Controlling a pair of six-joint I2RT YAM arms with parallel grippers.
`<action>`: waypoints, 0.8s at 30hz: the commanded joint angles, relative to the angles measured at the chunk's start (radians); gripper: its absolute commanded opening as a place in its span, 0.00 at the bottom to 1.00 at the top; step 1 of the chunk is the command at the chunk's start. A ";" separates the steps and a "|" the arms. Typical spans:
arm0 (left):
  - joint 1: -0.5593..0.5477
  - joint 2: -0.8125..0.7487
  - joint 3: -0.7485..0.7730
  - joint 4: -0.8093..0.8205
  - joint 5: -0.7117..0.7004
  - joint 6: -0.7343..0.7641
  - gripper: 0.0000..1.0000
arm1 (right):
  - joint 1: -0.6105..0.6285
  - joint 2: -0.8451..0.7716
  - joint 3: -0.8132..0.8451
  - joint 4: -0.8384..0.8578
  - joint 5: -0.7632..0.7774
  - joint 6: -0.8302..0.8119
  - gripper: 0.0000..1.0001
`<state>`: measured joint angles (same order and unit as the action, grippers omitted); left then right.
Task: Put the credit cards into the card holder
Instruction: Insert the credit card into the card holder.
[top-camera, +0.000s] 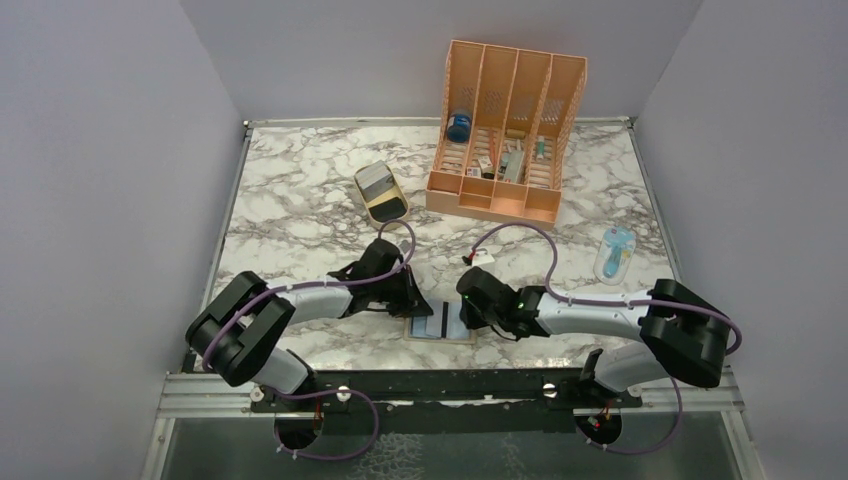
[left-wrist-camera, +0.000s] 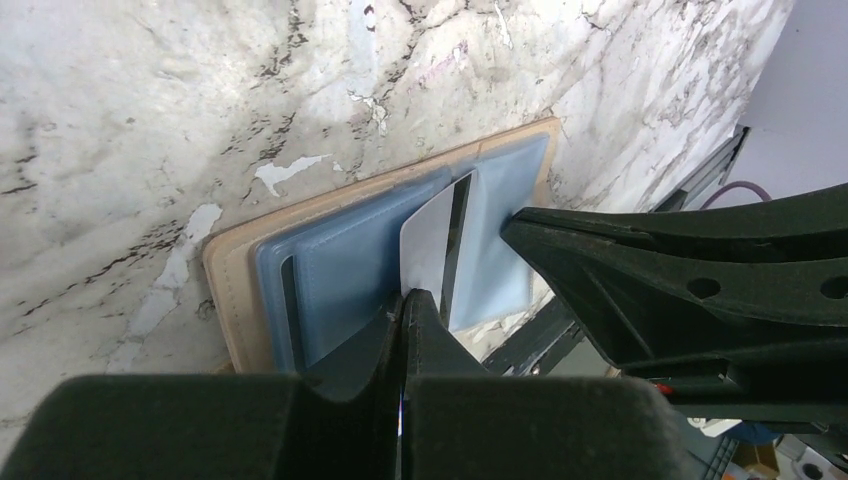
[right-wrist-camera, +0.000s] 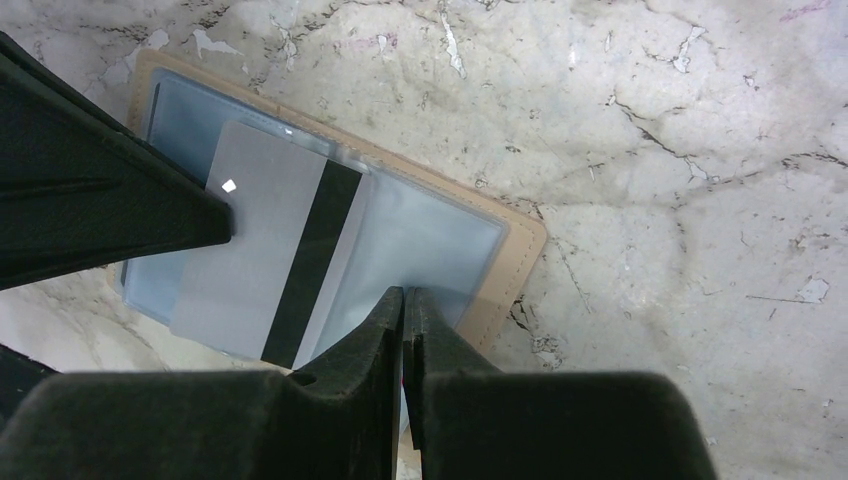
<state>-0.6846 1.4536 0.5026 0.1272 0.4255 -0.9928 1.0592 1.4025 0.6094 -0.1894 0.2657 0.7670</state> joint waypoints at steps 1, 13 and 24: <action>-0.007 0.041 -0.004 -0.015 -0.079 0.046 0.00 | 0.002 -0.020 -0.025 -0.008 0.020 0.018 0.05; -0.009 0.048 0.020 -0.086 -0.099 0.136 0.00 | 0.005 -0.030 -0.018 -0.026 0.033 0.018 0.05; -0.009 0.033 0.075 -0.193 -0.147 0.236 0.00 | 0.004 -0.040 -0.014 -0.051 0.048 0.015 0.05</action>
<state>-0.6952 1.4754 0.5640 0.0643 0.3943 -0.8501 1.0592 1.3712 0.5991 -0.2218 0.2798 0.7738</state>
